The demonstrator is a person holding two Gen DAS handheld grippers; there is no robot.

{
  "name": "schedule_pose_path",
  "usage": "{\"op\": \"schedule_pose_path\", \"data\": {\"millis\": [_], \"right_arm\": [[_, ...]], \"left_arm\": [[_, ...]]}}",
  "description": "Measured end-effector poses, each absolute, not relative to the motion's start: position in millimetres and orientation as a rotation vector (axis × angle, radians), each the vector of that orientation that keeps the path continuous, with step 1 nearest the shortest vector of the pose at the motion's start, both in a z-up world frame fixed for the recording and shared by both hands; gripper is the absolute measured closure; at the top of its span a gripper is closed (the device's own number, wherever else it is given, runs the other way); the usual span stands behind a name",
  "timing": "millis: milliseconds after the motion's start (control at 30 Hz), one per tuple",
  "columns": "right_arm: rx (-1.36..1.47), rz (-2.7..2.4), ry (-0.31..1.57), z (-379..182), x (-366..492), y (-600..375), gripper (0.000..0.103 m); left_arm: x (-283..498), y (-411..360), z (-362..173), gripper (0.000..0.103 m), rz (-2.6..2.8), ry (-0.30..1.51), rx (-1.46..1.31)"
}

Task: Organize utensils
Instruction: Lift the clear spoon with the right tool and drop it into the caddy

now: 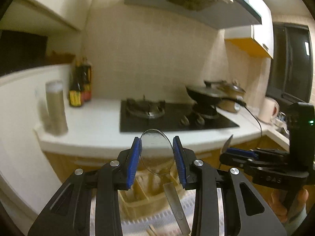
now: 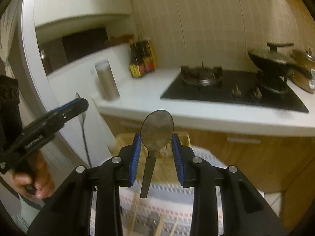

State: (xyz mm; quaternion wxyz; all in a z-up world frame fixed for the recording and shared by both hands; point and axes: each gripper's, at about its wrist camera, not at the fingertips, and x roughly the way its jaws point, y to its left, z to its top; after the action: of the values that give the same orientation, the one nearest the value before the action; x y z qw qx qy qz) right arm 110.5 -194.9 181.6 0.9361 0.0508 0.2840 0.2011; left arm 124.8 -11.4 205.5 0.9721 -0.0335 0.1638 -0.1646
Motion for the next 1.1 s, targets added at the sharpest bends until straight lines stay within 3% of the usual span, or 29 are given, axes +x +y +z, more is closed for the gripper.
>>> {"op": "schedule_pose_path", "data": {"millis": [233,467,800,1100], "right_arm": [[0.097,0.314,0.465,206.0,140.2,-191.7,0.074],[0.020,0.192,0.430,184.2,172.6,-183.7,0.074],[-0.010,0.186,0.531,116.5,205.5,-176.0,0.074],[0.001,0.204,0.598,94.7,203.3,-176.9,0.074]], "left_arm": [[156.7,-9.4,212.8,0.071,-0.261,0.244,-0.081],[191.0,-21.8,180.9,0.071,-0.242,0.198,-0.047],[207.8,-41.7,117.3,0.071,-0.213,0.222,0.054],[201.6,-39.2,99.5,0.070,-0.250,0.270,0.030]]}}
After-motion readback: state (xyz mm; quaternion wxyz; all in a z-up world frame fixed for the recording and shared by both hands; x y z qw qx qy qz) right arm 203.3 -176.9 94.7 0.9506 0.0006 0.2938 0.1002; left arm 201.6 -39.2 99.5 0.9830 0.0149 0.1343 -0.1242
